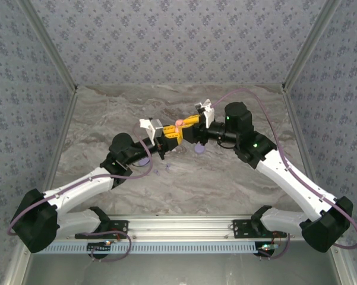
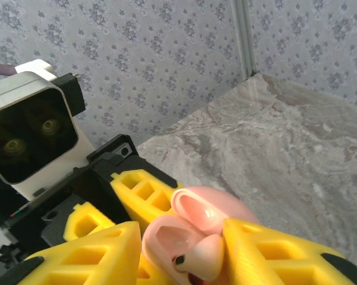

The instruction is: Insert the wireless bluetooth earbuds into the charging case

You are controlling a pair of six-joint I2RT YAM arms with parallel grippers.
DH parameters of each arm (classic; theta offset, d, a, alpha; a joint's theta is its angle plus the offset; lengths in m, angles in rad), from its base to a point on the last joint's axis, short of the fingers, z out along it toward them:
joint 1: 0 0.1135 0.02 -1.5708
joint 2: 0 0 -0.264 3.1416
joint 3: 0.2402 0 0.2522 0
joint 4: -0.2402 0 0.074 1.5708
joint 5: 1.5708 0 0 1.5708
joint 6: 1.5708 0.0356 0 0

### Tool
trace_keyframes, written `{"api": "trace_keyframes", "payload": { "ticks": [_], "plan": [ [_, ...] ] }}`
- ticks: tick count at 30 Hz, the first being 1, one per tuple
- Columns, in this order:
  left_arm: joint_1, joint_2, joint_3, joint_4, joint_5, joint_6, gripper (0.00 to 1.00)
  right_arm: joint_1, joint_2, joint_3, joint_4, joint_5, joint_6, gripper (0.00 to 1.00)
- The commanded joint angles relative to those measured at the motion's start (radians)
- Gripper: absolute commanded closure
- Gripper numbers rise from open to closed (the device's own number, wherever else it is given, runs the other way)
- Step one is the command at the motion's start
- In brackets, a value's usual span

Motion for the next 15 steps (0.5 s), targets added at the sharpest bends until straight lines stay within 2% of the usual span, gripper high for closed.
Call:
{"api": "trace_keyframes", "payload": {
  "ticks": [1, 6, 15],
  "plan": [
    [-0.007, -0.011, 0.033, 0.062, 0.0, 0.0, 1.0, -0.015, -0.016, 0.051, -0.023, -0.032, 0.012, 0.47],
    [-0.007, -0.036, 0.017, 0.027, -0.04, 0.03, 1.0, -0.046, -0.047, 0.068, -0.043, 0.0, 0.03, 0.34],
    [-0.007, -0.095, -0.028, 0.072, -0.073, 0.052, 1.0, -0.086, -0.014, 0.122, -0.075, -0.001, 0.103, 0.34]
  ]
}}
